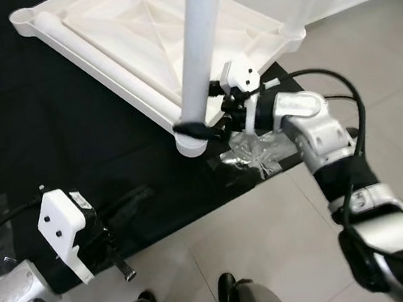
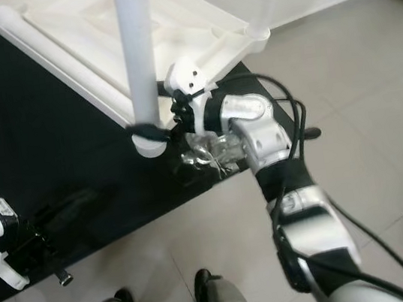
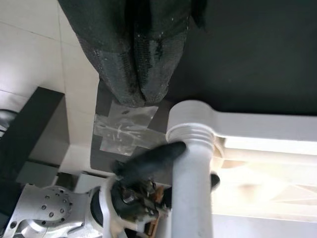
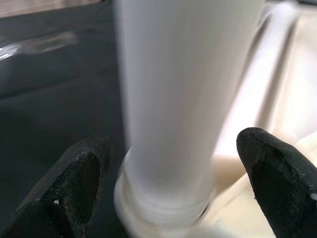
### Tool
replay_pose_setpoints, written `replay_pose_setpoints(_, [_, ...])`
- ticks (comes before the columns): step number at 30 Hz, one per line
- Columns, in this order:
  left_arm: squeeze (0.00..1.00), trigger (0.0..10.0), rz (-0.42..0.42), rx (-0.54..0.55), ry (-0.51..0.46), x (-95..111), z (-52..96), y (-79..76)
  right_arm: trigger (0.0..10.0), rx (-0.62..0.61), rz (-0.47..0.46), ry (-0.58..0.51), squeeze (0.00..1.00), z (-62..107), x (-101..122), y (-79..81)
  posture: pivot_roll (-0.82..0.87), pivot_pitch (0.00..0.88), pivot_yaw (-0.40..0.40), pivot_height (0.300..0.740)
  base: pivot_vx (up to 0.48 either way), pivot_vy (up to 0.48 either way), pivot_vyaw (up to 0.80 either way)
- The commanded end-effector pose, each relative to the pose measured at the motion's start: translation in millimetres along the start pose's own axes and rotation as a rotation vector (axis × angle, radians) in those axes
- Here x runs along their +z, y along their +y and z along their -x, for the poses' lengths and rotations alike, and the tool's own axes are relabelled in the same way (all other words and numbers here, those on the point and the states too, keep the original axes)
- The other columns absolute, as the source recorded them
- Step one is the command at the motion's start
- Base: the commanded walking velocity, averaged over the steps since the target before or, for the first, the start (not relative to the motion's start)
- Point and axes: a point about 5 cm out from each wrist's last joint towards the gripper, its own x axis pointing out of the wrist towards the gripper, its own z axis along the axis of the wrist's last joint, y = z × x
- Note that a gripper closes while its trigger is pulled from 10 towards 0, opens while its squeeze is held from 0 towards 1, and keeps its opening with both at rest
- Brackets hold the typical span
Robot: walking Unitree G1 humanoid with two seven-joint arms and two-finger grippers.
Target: Building children table
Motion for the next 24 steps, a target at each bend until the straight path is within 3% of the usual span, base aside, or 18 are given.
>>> replay_pose_setpoints(1, [0.0, 10.0, 0.017, -0.011, 0.002, -1, 0.9, -4.9, 10.0, 0.09, -0.007, -0.022, 0.0, -0.9, 5, -2.2, 0.13, 0.317, -0.146, 0.74, 0.0, 0.0, 0.0])
replay_pose_setpoints(2, [0.0, 10.0, 0.015, -0.009, 0.002, -1, 1.4, -5.2, 6.6, 0.114, -0.018, -0.033, 0.0, -1.9, 8, -4.5, 0.13, 0.319, -0.147, 0.74, 0.0, 0.0, 0.0])
replay_pose_setpoints(3, [0.0, 10.0, 0.015, -0.009, 0.002, -1, 1.4, -5.2, 6.6, 0.114, -0.018, -0.033, 0.0, -1.9, 8, -4.5, 0.13, 0.319, -0.147, 0.74, 0.0, 0.0, 0.0])
replay_pose_setpoints(4, [0.0, 10.0, 0.012, -0.007, 0.002, 1, 2.1, -5.2, 0.9, 0.14, -0.019, -0.04, 0.0, -3.9, 11, -6.2, 0.13, 0.321, -0.149, 0.74, 0.0, 0.0, 0.0])
replay_pose_setpoints(5, [0.0, 10.0, 0.012, -0.007, 0.002, 1, 2.1, -5.2, 0.9, 0.14, -0.019, -0.04, 0.0, -3.9, 11, -6.2, 0.13, 0.321, -0.149, 0.74, 0.0, 0.0, 0.0])
replay_pose_setpoints(6, [0.0, 10.0, 0.01, -0.006, 0.001, 1, 2.8, -5.0, 0.0, 0.161, -0.021, -0.045, 0.0, -5.7, 14, -7.0, 0.13, 0.321, -0.149, 0.74, 0.0, 0.0, 0.0])
replay_pose_setpoints(18, [0.0, 10.0, 0.013, -0.003, 0.002, 3, 4.7, -7.6, 0.0, 0.238, -0.025, -0.107, 0.0, -8.7, 25, -12.7, 0.12, 0.335, -0.164, 0.74, 0.0, 0.0, 0.0])
replay_pose_setpoints(23, [0.0, 10.0, 0.015, -0.005, 0.003, 3, 4.3, -8.1, 0.0, 0.213, -0.04, -0.11, 0.0, -8.1, 9, -4.3, 0.11, 0.339, -0.168, 0.74, 0.0, 0.0, 0.0])
replay_pose_setpoints(24, [0.0, 10.0, 0.017, -0.007, 0.004, 2, 4.4, -8.4, 0.0, 0.147, -0.036, -0.102, 0.0, -10.8, -1, 1.6, 0.1, 0.34, -0.175, 0.74, 0.0, 0.0, 0.0])
